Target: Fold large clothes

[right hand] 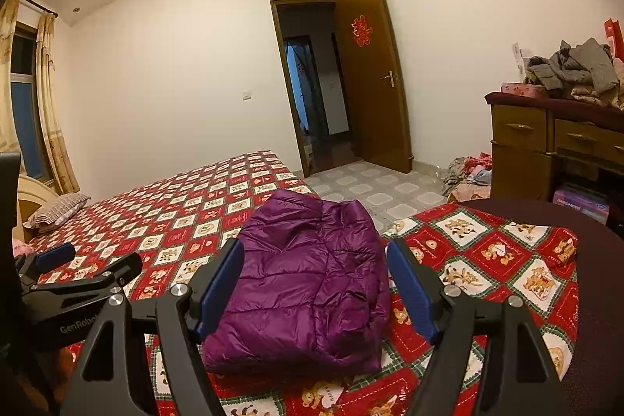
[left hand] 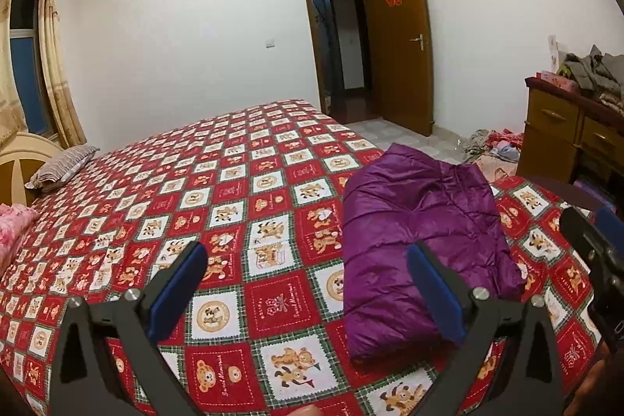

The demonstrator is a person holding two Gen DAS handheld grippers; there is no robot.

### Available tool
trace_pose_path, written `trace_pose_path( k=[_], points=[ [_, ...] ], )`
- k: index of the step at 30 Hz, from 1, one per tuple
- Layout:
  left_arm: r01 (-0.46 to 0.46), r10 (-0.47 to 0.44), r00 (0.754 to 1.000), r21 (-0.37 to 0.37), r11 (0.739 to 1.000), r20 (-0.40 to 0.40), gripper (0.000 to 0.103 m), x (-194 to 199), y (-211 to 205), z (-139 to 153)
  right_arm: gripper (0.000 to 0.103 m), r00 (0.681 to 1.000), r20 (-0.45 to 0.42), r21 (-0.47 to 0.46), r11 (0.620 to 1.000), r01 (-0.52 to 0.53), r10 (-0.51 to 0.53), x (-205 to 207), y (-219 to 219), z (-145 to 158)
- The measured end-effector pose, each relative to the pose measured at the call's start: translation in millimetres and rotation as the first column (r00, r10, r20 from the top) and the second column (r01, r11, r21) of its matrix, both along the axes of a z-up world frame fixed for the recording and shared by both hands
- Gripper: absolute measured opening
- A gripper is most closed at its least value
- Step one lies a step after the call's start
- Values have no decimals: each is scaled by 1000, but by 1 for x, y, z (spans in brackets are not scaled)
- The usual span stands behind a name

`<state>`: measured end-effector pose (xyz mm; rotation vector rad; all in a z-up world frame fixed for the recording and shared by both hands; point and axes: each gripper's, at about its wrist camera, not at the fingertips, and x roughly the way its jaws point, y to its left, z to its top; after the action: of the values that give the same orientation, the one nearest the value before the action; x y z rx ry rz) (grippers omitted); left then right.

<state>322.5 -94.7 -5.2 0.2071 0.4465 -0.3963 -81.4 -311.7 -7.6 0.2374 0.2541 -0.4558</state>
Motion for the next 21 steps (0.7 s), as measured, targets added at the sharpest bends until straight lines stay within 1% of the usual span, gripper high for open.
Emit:
trace_pose_path(
  k=[7,21],
  points=[
    [7,-7,1000,-12,1000,8,103,-2,-1,2,76,1000,4,-14,1000,2,-2,0,0,2],
    [9,-9,1000,-15,1000,9,103,-3,-1,4,76,1000,7,-12,1000,1,-1,-1,-3,4]
  ],
)
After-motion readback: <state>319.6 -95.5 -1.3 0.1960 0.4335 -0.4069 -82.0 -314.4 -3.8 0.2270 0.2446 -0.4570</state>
